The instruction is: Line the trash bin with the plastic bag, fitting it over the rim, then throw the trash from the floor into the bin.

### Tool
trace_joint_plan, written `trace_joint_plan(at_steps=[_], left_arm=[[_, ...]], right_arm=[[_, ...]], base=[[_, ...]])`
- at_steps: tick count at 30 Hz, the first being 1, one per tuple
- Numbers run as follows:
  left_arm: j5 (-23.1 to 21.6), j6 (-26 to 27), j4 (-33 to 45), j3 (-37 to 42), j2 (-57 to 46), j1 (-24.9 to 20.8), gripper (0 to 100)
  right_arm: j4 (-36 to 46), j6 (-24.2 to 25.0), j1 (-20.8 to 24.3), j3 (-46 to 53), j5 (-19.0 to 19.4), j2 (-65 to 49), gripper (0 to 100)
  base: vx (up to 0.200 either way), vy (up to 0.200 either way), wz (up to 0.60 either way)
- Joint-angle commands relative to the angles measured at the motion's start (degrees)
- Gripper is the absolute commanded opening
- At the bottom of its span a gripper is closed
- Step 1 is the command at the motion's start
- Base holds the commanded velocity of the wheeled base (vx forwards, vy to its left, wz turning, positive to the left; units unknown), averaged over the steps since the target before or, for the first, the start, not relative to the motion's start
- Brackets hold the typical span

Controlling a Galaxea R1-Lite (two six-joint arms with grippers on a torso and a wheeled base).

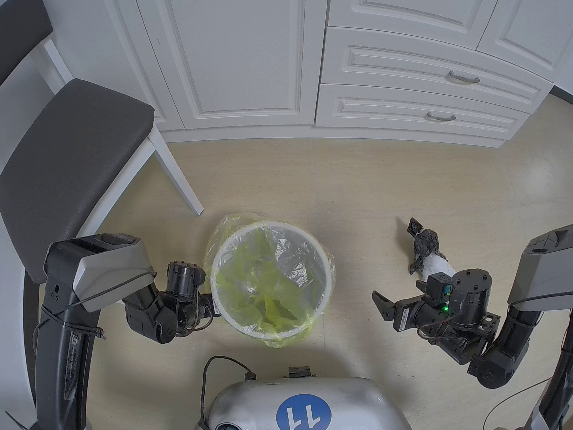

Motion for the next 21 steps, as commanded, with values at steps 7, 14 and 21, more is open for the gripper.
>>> trace_joint_plan(at_steps=[7,14,21], left_arm=[[0.1,-0.6,-0.1,0.5,0.1,0.0,0],[-0.9,-0.4,-0.4,3.2,-0.6,0.0,100],[-0.9,2.4,-0.7,5.8,-1.3,1.0,100]], right_arm=[[-0.5,-1.6,-0.2,4.0,-0.5,-5.4,100],[-0.6,-1.7,-0.8,7.8,-0.6,-9.7,100],[-0.6,-2.0,-4.5,10.4,-0.4,-12.9,100]], base=[[0.0,0.0,0.0],[0.0,0.0,0.0],[0.0,0.0,0.0]])
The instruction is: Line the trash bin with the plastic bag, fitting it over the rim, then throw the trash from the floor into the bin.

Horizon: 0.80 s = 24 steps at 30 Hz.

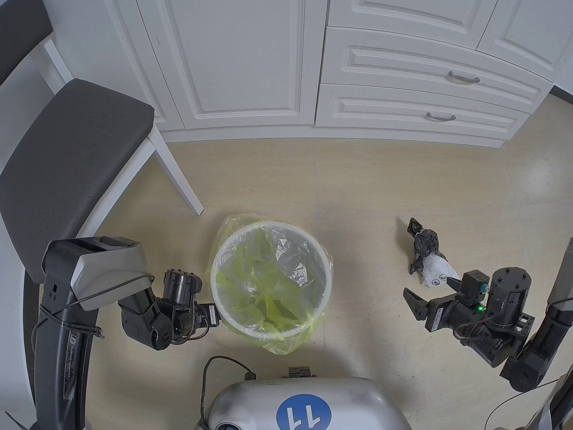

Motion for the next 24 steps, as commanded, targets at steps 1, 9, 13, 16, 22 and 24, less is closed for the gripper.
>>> trace_joint_plan(at_steps=[1,9,13,16,22,24], left_arm=[[0.1,1.5,-0.1,1.8,-0.9,1.1,100],[1.1,2.1,-2.8,5.5,-1.0,1.4,100],[1.3,1.8,-12.7,11.9,-0.9,-0.5,100],[1.4,1.8,-17.1,13.5,-0.4,-1.2,100],[1.7,3.0,-21.5,16.0,-0.3,1.2,100],[1.7,3.1,-23.5,17.8,-0.5,2.1,100]], right_arm=[[0.5,-1.1,-2.6,1.2,0.3,-2.6,100],[0.7,-1.3,-3.9,-4.6,0.8,3.9,100],[0.9,-1.3,-5.0,-16.0,2.6,14.1,100],[1.6,-1.2,-6.0,-22.3,5.0,19.1,100],[16.0,0.9,-8.5,-43.8,9.8,29.8,100],[17.0,3.7,-8.5,-46.4,11.9,31.3,100]], base=[[0.0,0.0,0.0],[0.0,0.0,0.0],[0.0,0.0,0.0],[0.0,0.0,0.0],[0.0,0.0,0.0],[0.0,0.0,0.0]])
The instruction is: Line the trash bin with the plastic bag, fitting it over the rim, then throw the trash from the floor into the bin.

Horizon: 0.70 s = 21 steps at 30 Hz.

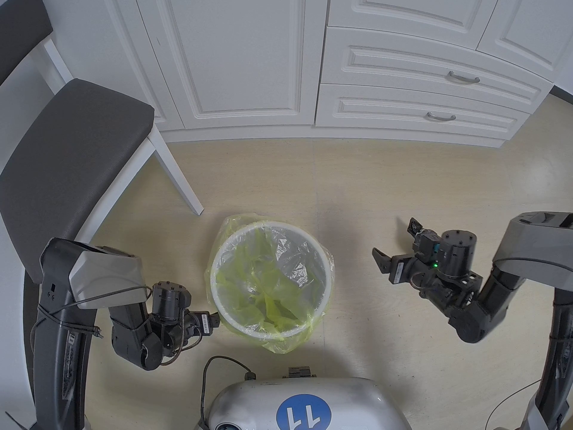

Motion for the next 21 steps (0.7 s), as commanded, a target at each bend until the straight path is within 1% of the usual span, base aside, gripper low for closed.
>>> trace_joint_plan(at_steps=[1,2,6,7,10,11,14,16,19,20,21], left_arm=[[0.3,1.0,-9.1,7.5,0.3,2.9,100],[0.3,1.2,-10.7,8.6,0.4,3.1,100],[0.5,5.6,-18.7,14.8,0.6,5.3,100],[0.9,7.0,-20.7,16.7,0.5,6.2,100],[2.5,7.0,-20.2,18.1,-0.8,6.7,100],[2.7,7.0,-20.2,18.2,-0.9,6.8,100],[3.7,7.0,-20.3,18.2,-1.6,7.1,100],[3.8,7.0,-20.2,18.2,-2.7,6.6,100],[3.7,7.0,-20.2,18.2,-3.8,6.0,100],[3.7,7.0,-20.2,17.9,-4.0,5.2,100],[3.8,7.0,-20.2,17.8,-4.0,5.0,100]], right_arm=[[9.6,6.6,-2.3,-18.7,7.5,14.8,100],[9.9,7.4,-2.3,-19.6,8.4,15.4,100],[11.6,12.3,-1.5,-20.1,12.6,16.1,100],[11.6,15.2,-0.9,-19.6,14.8,16.0,100],[11.8,17.9,-0.5,-20.1,17.4,16.2,100],[11.8,18.1,-0.5,-20.1,17.8,16.3,100],[12.8,18.6,-0.4,-20.7,20.8,17.7,100],[14.8,19.4,-0.3,-23.1,23.8,20.3,100],[16.1,20.1,-0.2,-26.8,24.2,23.6,100],[17.4,20.2,0.2,-30.5,24.1,25.9,100],[18.4,20.3,0.2,-31.7,24.3,26.3,100]], base=[[0.0,0.0,0.0],[0.0,0.0,0.0],[0.0,0.0,0.0],[0.0,0.0,0.0],[0.0,0.0,0.0],[0.0,0.0,0.0],[0.0,0.0,0.0],[0.0,0.0,0.0],[0.0,0.0,0.0],[0.0,0.0,0.0],[0.0,0.0,0.0]])
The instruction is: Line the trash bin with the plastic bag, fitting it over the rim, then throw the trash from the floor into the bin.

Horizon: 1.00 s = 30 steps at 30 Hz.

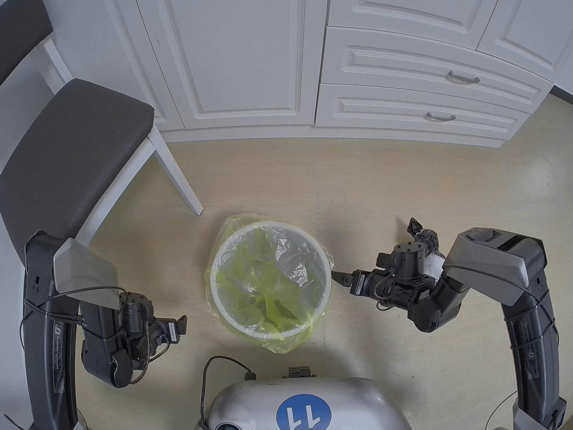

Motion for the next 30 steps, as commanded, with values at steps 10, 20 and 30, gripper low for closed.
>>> trace_joint_plan(at_steps=[10,20,30], left_arm=[[1.5,-1.4,-0.1,-0.7,-1.0,-2.4,100],[0.6,-6.1,-0.3,-3.1,2.3,-3.7,100],[0.8,-15.8,-0.2,-9.8,3.0,-3.3,100]], right_arm=[[15.3,1.5,-0.1,-14.6,0.8,6.9,100],[14.6,5.5,-0.9,-11.7,0.0,6.0,100],[12.9,9.9,-0.9,-9.7,-5.9,5.6,100]], base=[[0.0,0.0,0.0],[0.0,0.0,0.0],[0.0,0.0,0.0]])
